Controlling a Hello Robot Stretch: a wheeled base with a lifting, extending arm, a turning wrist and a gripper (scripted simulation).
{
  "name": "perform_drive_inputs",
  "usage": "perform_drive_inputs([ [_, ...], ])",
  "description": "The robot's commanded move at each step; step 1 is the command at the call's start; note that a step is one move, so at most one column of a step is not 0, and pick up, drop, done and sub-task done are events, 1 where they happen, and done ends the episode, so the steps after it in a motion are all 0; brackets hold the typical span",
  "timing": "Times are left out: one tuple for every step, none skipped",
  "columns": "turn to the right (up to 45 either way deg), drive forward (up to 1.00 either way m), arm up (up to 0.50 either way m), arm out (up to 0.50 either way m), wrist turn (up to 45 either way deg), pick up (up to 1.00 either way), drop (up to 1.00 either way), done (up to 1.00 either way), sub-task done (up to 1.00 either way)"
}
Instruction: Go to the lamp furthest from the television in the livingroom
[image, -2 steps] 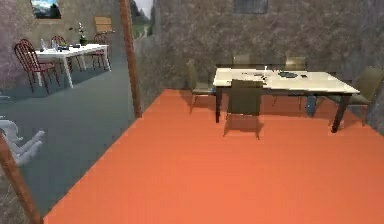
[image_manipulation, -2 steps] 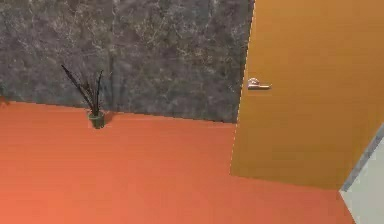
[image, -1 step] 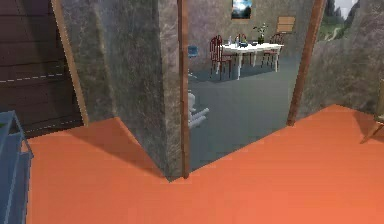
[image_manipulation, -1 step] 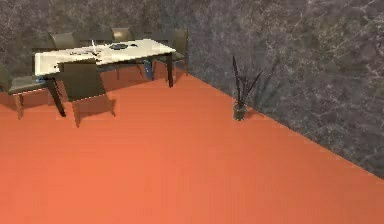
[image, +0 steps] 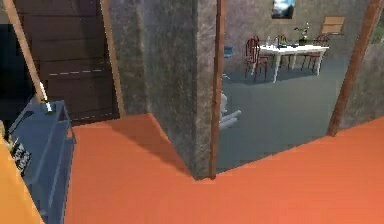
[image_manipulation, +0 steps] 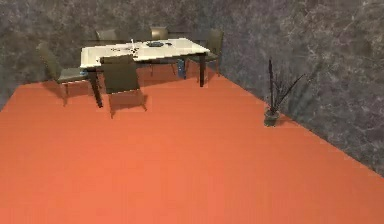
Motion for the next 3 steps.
perform_drive_inputs([
  [0.0,0.7,0.0,0.0,0.0,0.0,0.0,0.0,0.0],
  [-45.0,0.0,0.0,0.0,0.0,0.0,0.0,0.0,0.0],
  [-18.0,0.0,0.0,0.0,0.0,0.0,0.0,0.0,0.0],
])
